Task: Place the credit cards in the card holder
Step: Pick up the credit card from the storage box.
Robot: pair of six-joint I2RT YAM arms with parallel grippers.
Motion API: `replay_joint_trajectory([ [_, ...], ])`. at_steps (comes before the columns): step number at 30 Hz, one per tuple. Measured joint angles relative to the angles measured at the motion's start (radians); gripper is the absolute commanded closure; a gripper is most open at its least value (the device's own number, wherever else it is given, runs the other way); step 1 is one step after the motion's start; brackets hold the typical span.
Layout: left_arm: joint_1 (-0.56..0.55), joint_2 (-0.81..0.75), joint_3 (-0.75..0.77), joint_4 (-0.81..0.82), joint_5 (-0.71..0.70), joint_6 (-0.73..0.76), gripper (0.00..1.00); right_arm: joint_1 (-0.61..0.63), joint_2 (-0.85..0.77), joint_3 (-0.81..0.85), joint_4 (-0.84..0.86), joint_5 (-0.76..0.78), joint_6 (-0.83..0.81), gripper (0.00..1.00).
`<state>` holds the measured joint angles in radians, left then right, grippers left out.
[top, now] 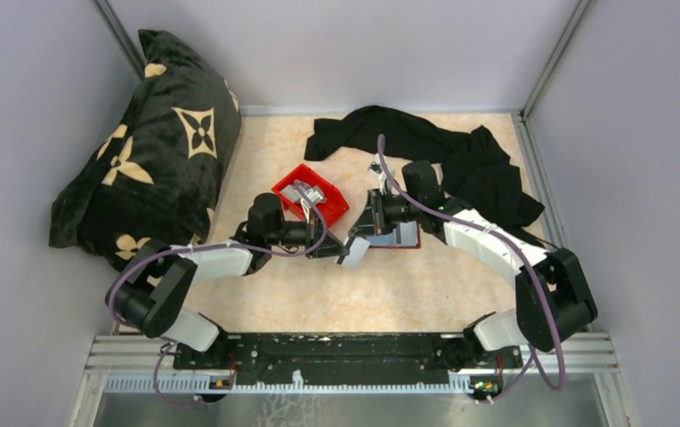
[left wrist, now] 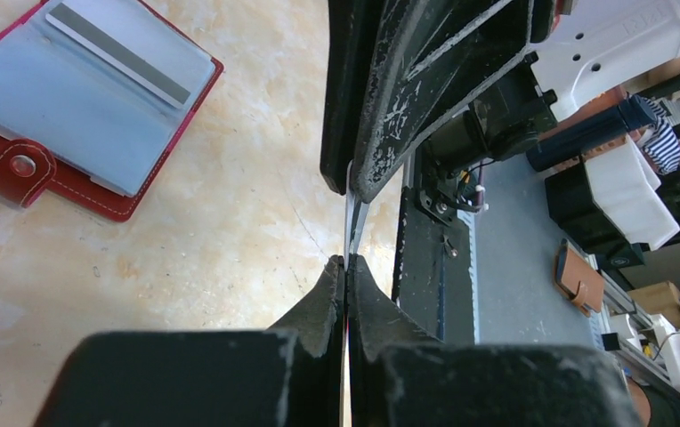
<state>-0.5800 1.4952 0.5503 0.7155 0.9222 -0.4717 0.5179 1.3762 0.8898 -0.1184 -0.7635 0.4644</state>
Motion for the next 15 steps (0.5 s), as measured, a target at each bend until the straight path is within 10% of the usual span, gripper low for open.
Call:
replay_joint_trajectory([
  [6, -0.002, 0.006, 0.004, 0.018, -0.023, -0.003, 1.00, -0.044, 0.004, 0.000, 0.016, -0.010, 0.002, 0.63],
  [15, -0.006, -0.011, 0.005, -0.024, -0.269, -0.042, 1.00, -0.089, -0.140, -0.043, 0.028, 0.171, -0.010, 0.57],
])
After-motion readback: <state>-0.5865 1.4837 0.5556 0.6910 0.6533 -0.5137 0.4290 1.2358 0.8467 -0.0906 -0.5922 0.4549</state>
